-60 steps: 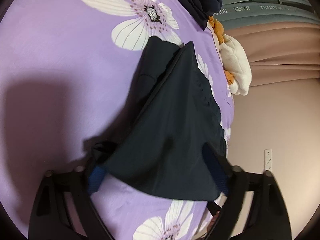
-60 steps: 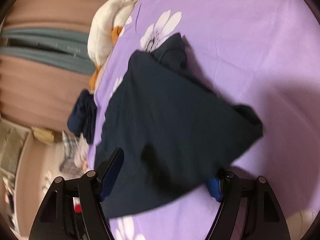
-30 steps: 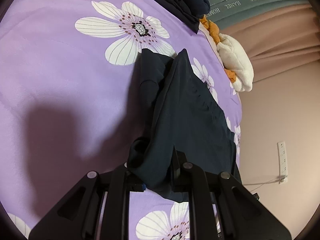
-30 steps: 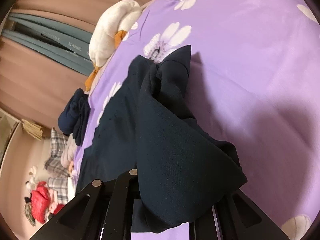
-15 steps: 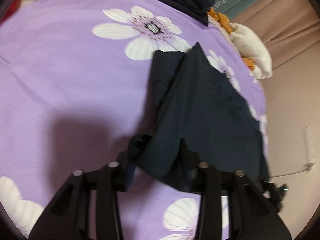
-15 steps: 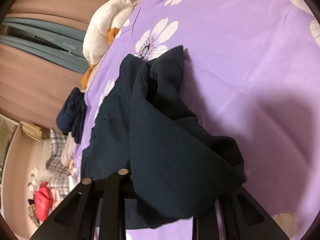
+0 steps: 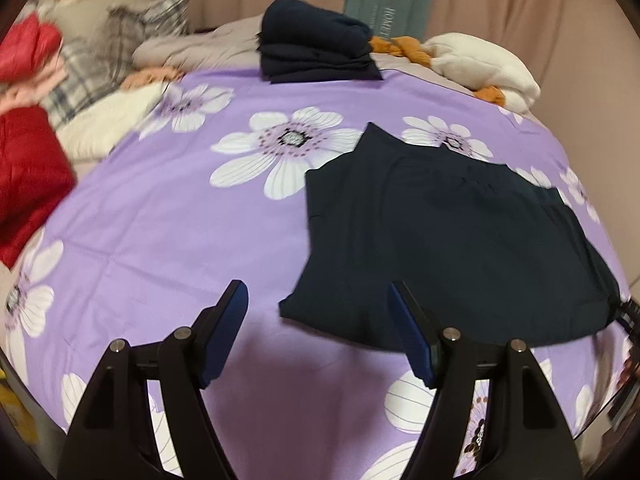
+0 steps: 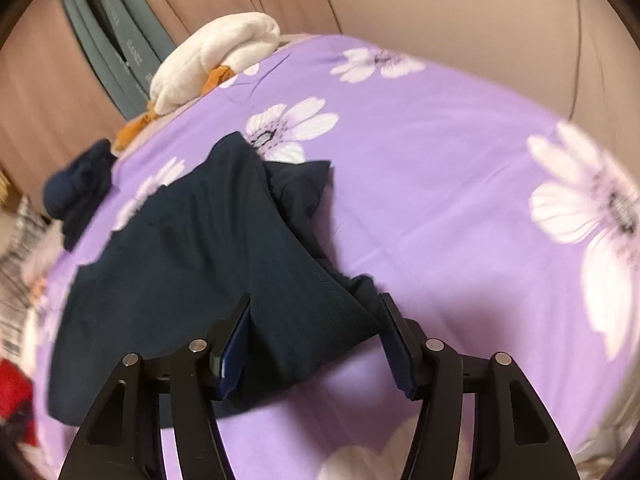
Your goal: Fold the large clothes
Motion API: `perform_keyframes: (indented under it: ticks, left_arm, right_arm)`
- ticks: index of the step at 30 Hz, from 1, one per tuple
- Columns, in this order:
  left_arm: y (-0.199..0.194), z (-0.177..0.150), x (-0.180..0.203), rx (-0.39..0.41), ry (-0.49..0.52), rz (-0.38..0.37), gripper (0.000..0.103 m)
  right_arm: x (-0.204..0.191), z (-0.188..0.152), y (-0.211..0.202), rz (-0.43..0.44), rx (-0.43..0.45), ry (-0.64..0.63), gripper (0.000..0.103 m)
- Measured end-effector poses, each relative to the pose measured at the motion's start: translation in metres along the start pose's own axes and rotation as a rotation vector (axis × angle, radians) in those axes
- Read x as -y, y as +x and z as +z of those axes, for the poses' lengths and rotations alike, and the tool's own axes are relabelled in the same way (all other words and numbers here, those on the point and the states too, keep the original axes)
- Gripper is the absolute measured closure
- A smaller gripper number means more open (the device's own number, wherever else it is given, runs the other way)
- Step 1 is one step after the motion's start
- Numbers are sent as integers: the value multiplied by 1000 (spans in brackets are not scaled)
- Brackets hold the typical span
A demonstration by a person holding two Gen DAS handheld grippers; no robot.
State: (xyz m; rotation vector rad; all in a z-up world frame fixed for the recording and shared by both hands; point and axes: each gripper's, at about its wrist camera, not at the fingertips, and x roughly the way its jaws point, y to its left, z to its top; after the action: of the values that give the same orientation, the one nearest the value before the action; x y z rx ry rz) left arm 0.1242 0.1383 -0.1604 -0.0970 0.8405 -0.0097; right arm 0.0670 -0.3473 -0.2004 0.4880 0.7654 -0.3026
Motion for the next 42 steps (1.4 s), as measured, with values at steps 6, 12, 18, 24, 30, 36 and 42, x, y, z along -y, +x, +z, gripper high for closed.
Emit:
perform_keyframes:
  ticks: [6, 12, 18, 24, 30, 36, 42]
  left_arm:
    - [8, 0, 23, 2, 55, -18, 29]
    - [20, 1, 50, -18, 81, -37, 17]
    - [52, -5, 69, -91, 120, 5, 6]
    - [73, -19, 70, -155, 134, 27, 6]
    - [52, -25, 68, -170, 110, 31, 5]
    - [9, -35, 72, -172, 103, -15, 1]
    - [-41, -20, 86, -204, 81, -84, 1]
  right_arm:
    - [-9, 10, -21, -127, 126, -78, 43]
    - [-45, 7, -24, 62, 146, -238, 43]
    - [-65, -3, 19, 61, 31, -337, 43]
    - [-50, -6, 32, 34, -16, -306, 45]
    - [-41, -11, 11, 19, -19, -284, 45]
    - [-44, -21, -19, 13, -55, -290, 31]
    - [-84, -24, -67, 64, -69, -429, 1]
